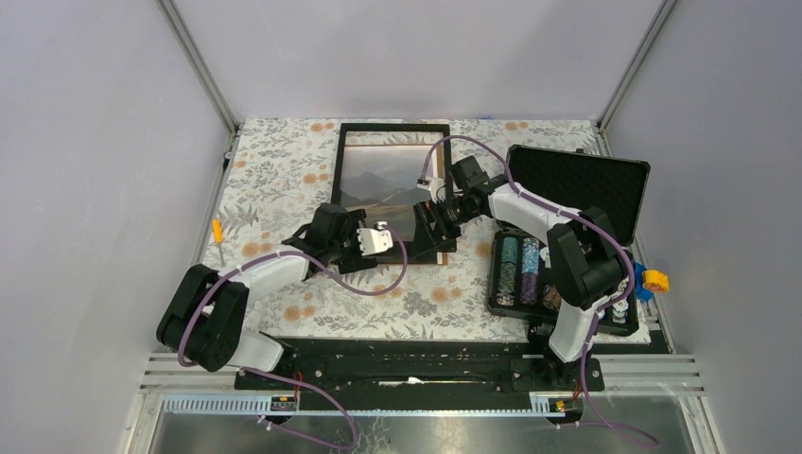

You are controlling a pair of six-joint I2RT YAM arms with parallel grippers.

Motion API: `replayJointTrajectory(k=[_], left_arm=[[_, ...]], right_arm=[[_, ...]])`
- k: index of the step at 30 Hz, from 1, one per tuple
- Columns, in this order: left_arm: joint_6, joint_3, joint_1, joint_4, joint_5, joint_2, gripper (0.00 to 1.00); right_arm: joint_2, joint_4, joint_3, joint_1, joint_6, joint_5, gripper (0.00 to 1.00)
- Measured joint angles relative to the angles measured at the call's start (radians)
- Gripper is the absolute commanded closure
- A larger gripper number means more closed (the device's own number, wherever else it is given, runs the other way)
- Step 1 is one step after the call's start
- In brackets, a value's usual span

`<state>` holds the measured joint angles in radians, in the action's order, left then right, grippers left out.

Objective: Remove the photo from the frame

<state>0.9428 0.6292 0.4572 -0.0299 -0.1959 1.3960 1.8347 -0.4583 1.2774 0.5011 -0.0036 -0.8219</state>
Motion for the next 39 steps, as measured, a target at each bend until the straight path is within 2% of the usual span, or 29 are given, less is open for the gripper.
replayJointTrajectory(k=[17, 32, 39], left_arm=[[0.012, 0.021, 0.007, -0.021, -0.029, 0.033, 0.01], [-0.005, 0.028, 0.011, 0.049, -0.006, 0.064, 0.06], [-0.006, 0.029, 0.011, 0.071, -0.006, 0.079, 0.06]], right_arm=[[-0.003, -0.001, -0.002, 0.0, -0.002, 0.0, 0.02], [-0.003, 0.0, -0.002, 0.0, -0.001, 0.001, 0.01], [-0.06, 0.17, -0.144, 0.002, 0.047, 0.043, 0.02]])
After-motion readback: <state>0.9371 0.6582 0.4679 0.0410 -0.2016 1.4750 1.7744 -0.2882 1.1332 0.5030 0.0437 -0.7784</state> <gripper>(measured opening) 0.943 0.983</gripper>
